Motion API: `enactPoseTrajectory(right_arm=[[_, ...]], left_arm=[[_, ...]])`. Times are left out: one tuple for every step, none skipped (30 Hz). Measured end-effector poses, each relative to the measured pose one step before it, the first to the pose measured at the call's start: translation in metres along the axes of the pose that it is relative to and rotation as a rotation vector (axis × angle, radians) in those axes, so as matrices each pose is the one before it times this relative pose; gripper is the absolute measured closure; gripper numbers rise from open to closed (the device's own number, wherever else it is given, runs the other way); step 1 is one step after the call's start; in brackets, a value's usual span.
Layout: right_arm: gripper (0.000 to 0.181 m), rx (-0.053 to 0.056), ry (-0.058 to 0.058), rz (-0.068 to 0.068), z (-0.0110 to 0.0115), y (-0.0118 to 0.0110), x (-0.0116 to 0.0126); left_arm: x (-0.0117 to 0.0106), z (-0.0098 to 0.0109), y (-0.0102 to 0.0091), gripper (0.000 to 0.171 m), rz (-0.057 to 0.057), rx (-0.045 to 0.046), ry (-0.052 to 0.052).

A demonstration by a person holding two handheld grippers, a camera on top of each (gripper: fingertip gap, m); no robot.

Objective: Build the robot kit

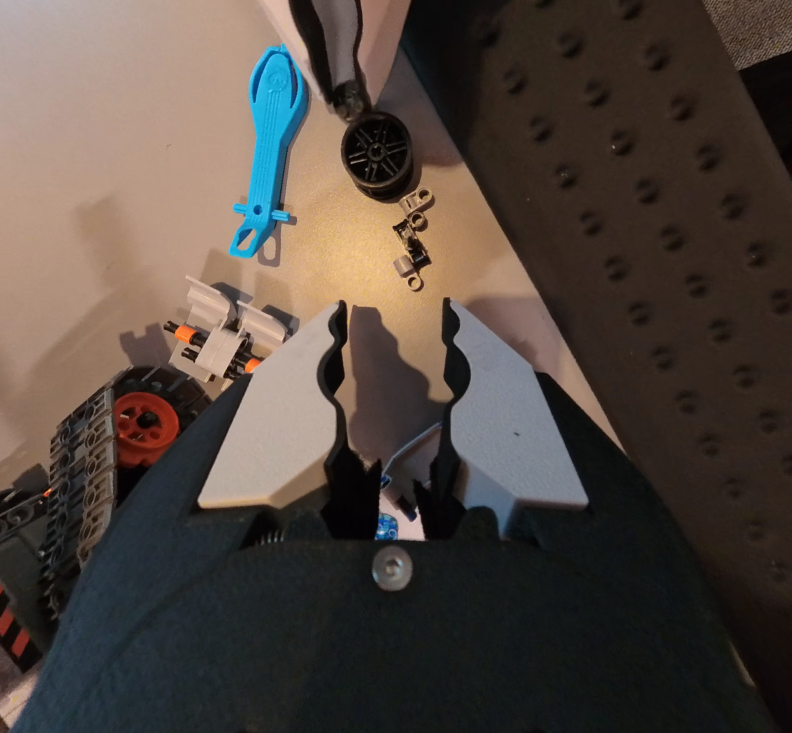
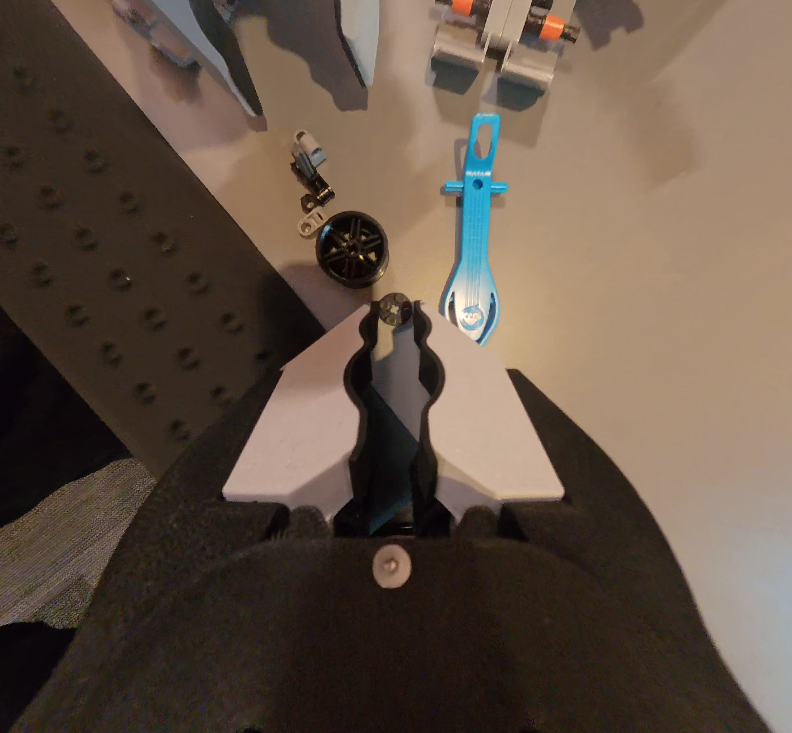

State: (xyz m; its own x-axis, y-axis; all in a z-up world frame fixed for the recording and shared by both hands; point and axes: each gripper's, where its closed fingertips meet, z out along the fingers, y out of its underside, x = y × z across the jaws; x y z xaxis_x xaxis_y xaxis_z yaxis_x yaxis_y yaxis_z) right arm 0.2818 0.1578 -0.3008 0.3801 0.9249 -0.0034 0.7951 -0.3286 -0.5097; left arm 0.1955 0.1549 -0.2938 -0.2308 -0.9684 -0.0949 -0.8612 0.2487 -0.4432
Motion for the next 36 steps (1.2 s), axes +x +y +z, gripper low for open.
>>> enactPoseTrajectory(right_arm=[[0.165,-0.0038,0.0099,0.0046,0.00141,0.00102,0.00185],[0.163,0.0060,0.0078,0.0016,0.00005,-0.00062,0.00114],[0.160,0.0125,-0.0016,-0.0025,-0.00119,-0.00183,-0.00081],[0.157,0.0175,0.0002,-0.0046,-0.00215,-0.00294,-0.00101],[0.153,0.0215,0.0002,-0.0048,-0.00249,-0.00390,-0.00107],[0.149,0.0227,-0.0128,-0.0096,-0.00235,-0.00425,-0.00337],[0.146,0.0187,-0.0161,-0.0104,-0.00170,-0.00381,-0.00392],[0.143,0.0099,-0.0088,-0.0081,-0.00066,-0.00260,-0.00245],[0.142,0.0005,-0.0051,-0.0097,0.00057,-0.00112,-0.00183],[0.142,-0.0035,-0.0045,-0.0067,0.00150,-0.00035,-0.00130],[0.142,-0.0037,-0.0035,-0.0029,0.00163,-0.00020,-0.00087],[0.141,-0.0007,-0.0039,-0.0060,0.00151,-0.00033,-0.00107],[0.141,0.0024,-0.0057,-0.0052,0.00102,-0.00066,-0.00132],[0.141,0.0042,-0.0038,-0.0013,0.00085,-0.00101,-0.00066],[0.142,0.0057,-0.0024,-0.0019,0.00099,-0.00143,-0.00048],[0.144,0.0049,-0.0061,-0.0030,0.00158,-0.00166,-0.00112],[0.146,-0.0030,-0.0060,-0.0032,0.00278,-0.00086,-0.00126],[0.149,-0.0137,0.0008,-0.0039,0.00334,0.00085,-0.00031],[0.152,-0.0163,0.0016,-0.0033,0.00332,0.00158,0.00004],[0.152,-0.0028,0.0057,0.0000,0.00191,-0.00017,0.00114],[0.153,0.0073,0.0127,0.0041,-0.00002,-0.00115,0.00260],[0.153,0.0078,0.0070,0.0050,-0.00124,-0.00082,0.00197],[0.153,0.0185,0.0019,0.0030,-0.00267,-0.00208,0.00108],[0.153,0.0338,-0.0055,0.0079,-0.00392,-0.00449,0.00013],[0.153,0.0432,-0.0168,0.0136,-0.00465,-0.00605,-0.00118],[0.153,0.0436,-0.0255,0.0158,-0.00472,-0.00614,-0.00228],[0.153,0.0367,-0.0207,0.0153,-0.00444,-0.00517,-0.00150],[0.153,0.0335,-0.0249,0.0161,-0.00405,-0.00496,-0.00218],[0.153,0.0399,-0.0353,0.0155,-0.00389,-0.00623,-0.00398],[0.152,0.0421,-0.0360,0.0157,-0.00369,-0.00706,-0.00431],[0.152,0.0342,-0.0290,0.0158,-0.00303,-0.00614,-0.00326],[0.152,0.0280,-0.0207,0.0111,-0.00242,-0.00534,-0.00212],[0.152,0.0261,-0.0219,0.0093,-0.00186,-0.00501,-0.00238],[0.153,0.0221,-0.0269,0.0103,-0.00112,-0.00426,-0.00310],[0.153,0.0180,-0.0301,0.0097,-0.00044,-0.00356,-0.00367],[0.153,0.0089,-0.0285,0.0082,0.00031,-0.00196,-0.00353]], left_arm=[[0.00015,0.00021,-0.00002,0.130,0.0009,-0.00158,-0.0002],[-0.00002,-0.00011,-0.00001,0.130,0.0000,-0.00023,-0.0001],[-0.00013,-0.00028,-0.00008,0.130,-0.0008,0.00119,-0.0001],[-0.00020,-0.00026,0.00012,0.130,-0.0011,0.00086,-0.0002],[-0.00038,-0.00030,0.00022,0.130,-0.0006,0.00037,-0.0006],[-0.00033,-0.00020,0.00000,0.130,-0.0006,0.00113,-0.0008],[-0.00025,-0.00014,-0.00009,0.130,-0.0011,0.00131,0.0004],[-0.00015,-0.00001,0.00005,0.130,-0.0004,0.00059,-0.0001],[-0.00012,0.00005,0.00015,0.130,0.0002,-0.00057,-0.0001],[-0.00002,0.00011,0.00001,0.130,0.0001,-0.00039,0.0000],[0.00024,0.00025,-0.00008,0.130,0.0000,0.00040,0.0010],[0.00038,0.00031,0.00021,0.130,0.0009,-0.00136,0.0010],[0.00017,0.00022,0.00041,0.130,0.0009,-0.00203,0.0000],[0.00004,0.00012,-0.00001,0.130,-0.0004,-0.00023,0.0002],[0.00001,0.00003,-0.00026,0.130,-0.0005,0.00168,0.0005],[0.00000,-0.00001,-0.00042,0.130,-0.0002,0.00175,0.0002],[-0.00003,0.00016,-0.00033,0.130,0.0007,0.00033,-0.0001],[0.00011,0.00020,-0.00022,0.130,0.0012,-0.00050,-0.0003],[0.00026,0.00020,-0.00025,0.130,0.0012,0.00014,0.0000],[0.00026,0.00020,-0.00004,0.130,0.0012,-0.00040,-0.0003],[-0.00016,0.00003,-0.00017,0.130,0.0022,0.00033,-0.0035],[-0.00011,-0.00021,-0.00059,0.130,0.0021,0.00329,-0.0033],[-0.00090,-0.00070,-0.00167,0.130,0.0032,0.00846,-0.0085],[-0.00328,-0.00179,-0.00409,0.130,0.0090,0.02124,-0.0259],[-0.00700,-0.00409,-0.00839,0.131,0.0244,0.04328,-0.0568],[-0.00810,-0.00558,-0.01176,0.131,0.0391,0.06011,-0.0719],[-0.00478,-0.00542,-0.01116,0.133,0.0433,0.05021,-0.0516],[-0.00337,-0.00491,-0.01020,0.133,0.0494,0.04087,-0.0447],[-0.00123,-0.00387,-0.00796,0.134,0.0476,0.02810,-0.0302],[-0.00032,-0.00215,-0.00450,0.133,0.0387,0.00862,-0.0205],[0.00187,-0.00059,-0.00190,0.132,0.0378,-0.00392,-0.0079],[0.00360,0.00009,-0.00164,0.132,0.0410,-0.00315,-0.0022],[0.00187,0.00045,-0.00249,0.132,0.0362,0.00076,-0.0140],[-0.00058,0.00069,-0.00224,0.132,0.0256,-0.00226,-0.0236],[-0.00122,0.00084,-0.00129,0.133,0.0229,-0.00805,-0.0226],[-0.00272,-0.00013,-0.00149,0.139,0.0253,-0.00260,-0.0292]])
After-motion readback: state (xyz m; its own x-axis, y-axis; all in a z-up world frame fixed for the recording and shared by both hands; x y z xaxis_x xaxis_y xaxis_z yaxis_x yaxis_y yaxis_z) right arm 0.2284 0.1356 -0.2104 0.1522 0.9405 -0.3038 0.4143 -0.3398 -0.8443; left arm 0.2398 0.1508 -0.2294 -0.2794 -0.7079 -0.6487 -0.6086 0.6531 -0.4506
